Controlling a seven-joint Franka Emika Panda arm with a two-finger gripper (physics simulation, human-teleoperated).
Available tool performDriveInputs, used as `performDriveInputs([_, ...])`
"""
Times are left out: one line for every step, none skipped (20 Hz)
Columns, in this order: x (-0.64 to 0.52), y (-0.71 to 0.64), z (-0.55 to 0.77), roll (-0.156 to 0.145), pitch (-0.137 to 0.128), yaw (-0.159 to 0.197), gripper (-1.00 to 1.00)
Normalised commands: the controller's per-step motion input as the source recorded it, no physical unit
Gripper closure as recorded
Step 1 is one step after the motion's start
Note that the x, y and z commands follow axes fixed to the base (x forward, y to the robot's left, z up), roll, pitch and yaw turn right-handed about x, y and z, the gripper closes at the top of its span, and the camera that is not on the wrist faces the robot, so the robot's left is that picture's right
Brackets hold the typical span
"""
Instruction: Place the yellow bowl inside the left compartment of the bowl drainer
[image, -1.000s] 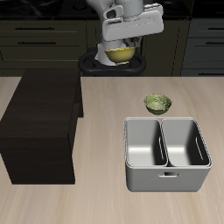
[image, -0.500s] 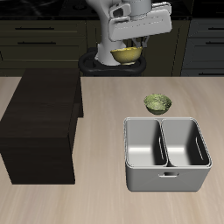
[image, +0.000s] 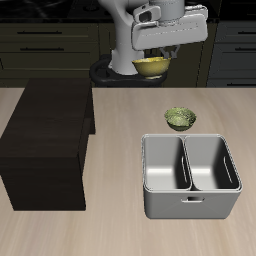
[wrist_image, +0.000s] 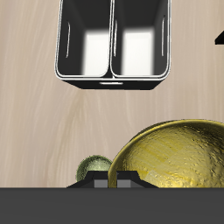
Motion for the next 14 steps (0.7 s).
performDriveInputs([0.0,-0.02,0.0,0.0,0.0,0.0,1.0])
performDriveInputs([0.51,0.16,0.06,-0.094,-0.041,0.108,1.0])
performDriveInputs([0.35,0.16,-0.04,0.01,0.074,-0.012,1.0])
performDriveInputs([0.41,0.23,0.04,-0.018,0.046,0.026,1.0])
performDriveInputs([0.39,0.32,0.09,-0.034,-0.022,0.092,1.0])
performDriveInputs([0.43,0.25,0.07,-0.012,0.035,0.037,1.0])
performDriveInputs([0.44,0.22,0.04,-0.022,0.079,-0.026,1.0])
performDriveInputs([0.36,0.33,0.14,-0.013,-0.037,0.092,1.0])
performDriveInputs([0.44,0.21,0.06,-0.045,-0.003,0.072,1.0])
performDriveInputs([0.41,0.24,0.02,0.01,0.088,-0.056,1.0])
performDriveInputs([0.0,0.0,0.0,0.0,0.0,0.0,1.0])
performDriveInputs([0.0,0.0,0.0,0.0,0.0,0.0,1.0])
performDriveInputs([1.15,0.88,0.0,-0.004,0.076,0.144,1.0])
performDriveInputs([0.42,0.16,0.01,-0.026,0.04,-0.015,1.0])
